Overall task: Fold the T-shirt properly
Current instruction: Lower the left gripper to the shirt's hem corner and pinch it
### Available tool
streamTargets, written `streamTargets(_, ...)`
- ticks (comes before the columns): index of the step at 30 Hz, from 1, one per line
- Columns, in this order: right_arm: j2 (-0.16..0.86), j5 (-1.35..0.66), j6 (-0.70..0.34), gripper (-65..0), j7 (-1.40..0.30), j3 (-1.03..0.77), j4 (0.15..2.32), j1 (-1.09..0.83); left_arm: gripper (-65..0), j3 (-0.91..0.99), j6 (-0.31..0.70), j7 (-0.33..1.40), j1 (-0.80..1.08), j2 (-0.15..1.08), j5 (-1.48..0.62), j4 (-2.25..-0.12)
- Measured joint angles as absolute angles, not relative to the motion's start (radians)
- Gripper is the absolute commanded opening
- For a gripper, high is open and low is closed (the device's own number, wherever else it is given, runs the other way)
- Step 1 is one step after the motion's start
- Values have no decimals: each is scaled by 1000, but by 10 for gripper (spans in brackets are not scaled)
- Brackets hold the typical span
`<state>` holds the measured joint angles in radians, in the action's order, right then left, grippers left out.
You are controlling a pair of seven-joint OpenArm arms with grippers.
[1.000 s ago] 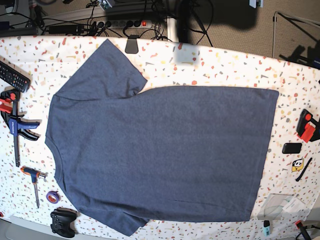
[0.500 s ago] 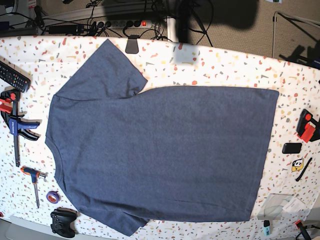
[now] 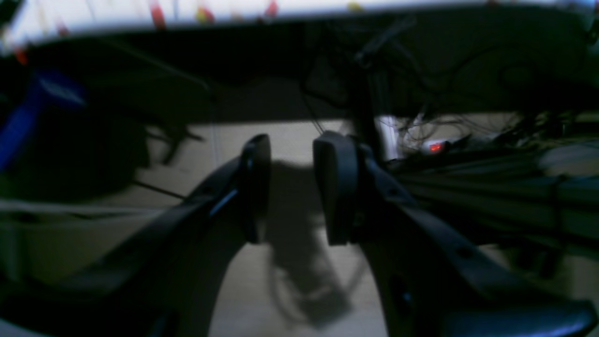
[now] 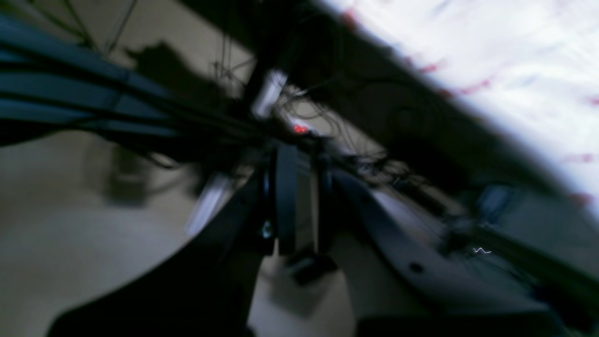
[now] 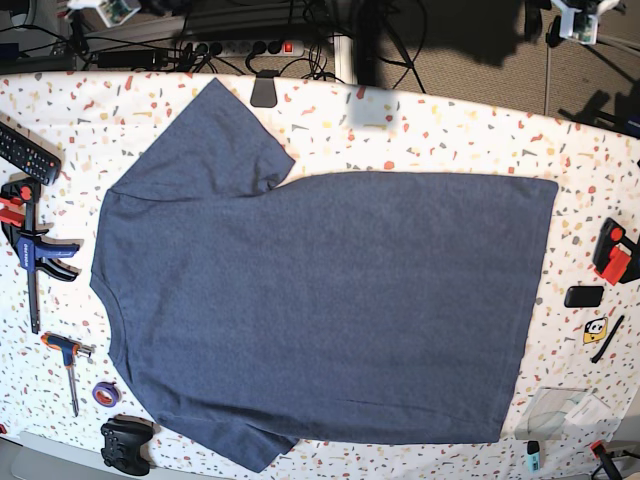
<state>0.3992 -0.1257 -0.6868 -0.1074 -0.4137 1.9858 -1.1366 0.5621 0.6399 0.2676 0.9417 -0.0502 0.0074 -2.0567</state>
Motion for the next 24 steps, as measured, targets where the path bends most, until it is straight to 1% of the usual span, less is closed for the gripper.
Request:
streamTargets(4, 402, -126, -688, -586, -149, -462, 2086, -1135, -460, 562, 654, 270, 910, -49, 96, -2123)
streamTargets(7, 403, -126, -684, -586, -159, -474, 2143, -1131, -460, 562, 656, 272, 864, -19, 115, -2154)
streamTargets(11, 410, -126, -620, -586, -193, -477, 2177, -1121, -460, 562, 710, 322, 788, 67, 112, -2175)
streamTargets(14, 409, -128, -610, -585, -272, -477, 2178, -1078, -457, 561, 707, 364, 728, 136, 114, -2175)
streamTargets(16, 409, -127, -610, -585, -329, -477, 2178, -1047, -442, 559, 707, 367, 696, 183, 114, -2175)
streamTargets(19, 408, -128, -610, -585, -382, -477, 2178, -1008, -428, 498, 707, 368, 645, 258, 168, -2173)
streamTargets(24, 408, -130, -610, -585, -395, -477, 2179, -974, -418, 312, 711, 360, 549, 314, 397, -2114)
